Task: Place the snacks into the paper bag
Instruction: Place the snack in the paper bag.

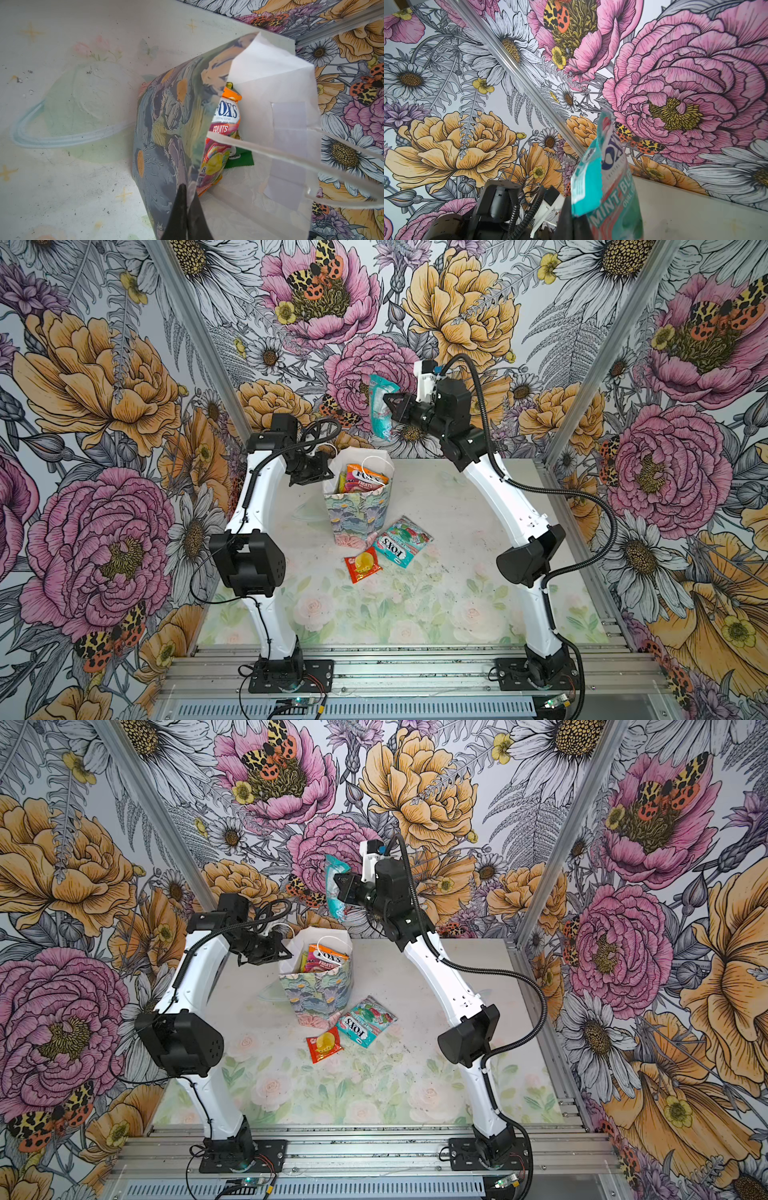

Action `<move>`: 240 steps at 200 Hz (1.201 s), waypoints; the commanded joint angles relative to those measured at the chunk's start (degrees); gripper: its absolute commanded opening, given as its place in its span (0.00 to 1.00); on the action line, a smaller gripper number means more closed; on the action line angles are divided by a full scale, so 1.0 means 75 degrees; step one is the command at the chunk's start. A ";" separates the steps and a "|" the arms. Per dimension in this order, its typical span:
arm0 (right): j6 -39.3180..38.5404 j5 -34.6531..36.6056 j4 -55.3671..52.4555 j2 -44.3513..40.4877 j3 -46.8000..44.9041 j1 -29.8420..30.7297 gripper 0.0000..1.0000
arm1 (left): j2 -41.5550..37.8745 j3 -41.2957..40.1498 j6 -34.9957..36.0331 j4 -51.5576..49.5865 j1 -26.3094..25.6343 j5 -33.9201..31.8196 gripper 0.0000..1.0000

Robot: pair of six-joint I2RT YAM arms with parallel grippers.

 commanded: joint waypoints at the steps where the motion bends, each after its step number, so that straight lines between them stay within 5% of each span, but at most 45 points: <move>1: -0.0022 -0.0203 0.0234 0.0172 0.0319 0.0170 0.00 | -0.0213 0.0014 0.0090 -0.0109 -0.0033 0.0276 0.00; 84: -0.0211 -0.0756 0.0231 0.0299 0.0035 0.0545 0.00 | -0.0225 0.0027 0.0089 -0.0121 -0.0030 0.0290 0.00; 240: -0.0265 0.0286 0.0231 0.1137 0.0826 0.1128 0.00 | -0.0225 0.0025 0.0090 -0.0110 -0.0015 0.0305 0.00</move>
